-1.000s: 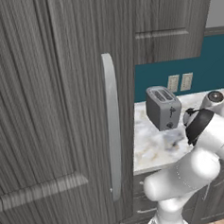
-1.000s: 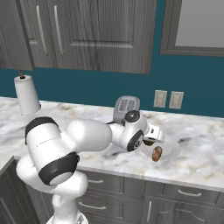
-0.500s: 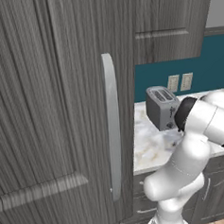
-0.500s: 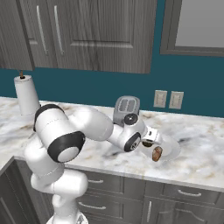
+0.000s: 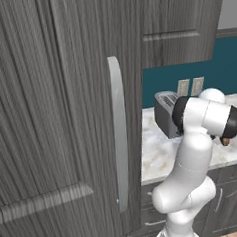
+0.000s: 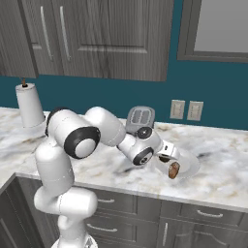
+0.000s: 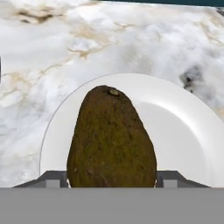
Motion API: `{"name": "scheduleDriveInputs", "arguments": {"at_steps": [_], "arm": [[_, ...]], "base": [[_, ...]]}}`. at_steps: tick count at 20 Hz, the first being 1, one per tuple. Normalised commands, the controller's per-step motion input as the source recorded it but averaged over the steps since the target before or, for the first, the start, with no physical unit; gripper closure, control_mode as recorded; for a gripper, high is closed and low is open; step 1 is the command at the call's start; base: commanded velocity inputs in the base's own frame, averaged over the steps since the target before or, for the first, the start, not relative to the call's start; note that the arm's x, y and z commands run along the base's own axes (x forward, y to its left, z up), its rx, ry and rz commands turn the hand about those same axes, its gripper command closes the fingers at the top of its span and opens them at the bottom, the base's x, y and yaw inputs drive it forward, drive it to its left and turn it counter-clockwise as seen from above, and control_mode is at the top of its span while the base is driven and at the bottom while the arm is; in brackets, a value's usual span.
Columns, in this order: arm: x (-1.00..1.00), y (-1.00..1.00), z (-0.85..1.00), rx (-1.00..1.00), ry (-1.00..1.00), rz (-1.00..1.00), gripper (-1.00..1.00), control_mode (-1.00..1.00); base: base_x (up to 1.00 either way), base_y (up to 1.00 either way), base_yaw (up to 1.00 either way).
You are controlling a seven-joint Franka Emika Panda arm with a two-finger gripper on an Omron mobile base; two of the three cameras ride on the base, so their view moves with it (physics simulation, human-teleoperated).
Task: Pick the avocado and bread from the counter and place them on the plate. Then pick the jam from the cabinet and place it next to the plate. Lastly close the cabinet door.
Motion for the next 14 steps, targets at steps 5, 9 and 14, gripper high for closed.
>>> {"name": "scheduleDriveInputs", "arguments": {"at_steps": [5,9,14], "arm": [[0.13,-0.58,-0.04,0.0,-0.07,-0.03,-1.0,-1.0],[0.02,-0.55,0.0,0.0,-0.06,0.0,-1.0,-1.0],[-0.14,-0.2,0.17,0.01,-0.07,0.0,-1.0,-1.0]], "base": [[0.0,0.0,0.0],[0.0,0.0,0.0],[0.0,0.0,0.0]]}}
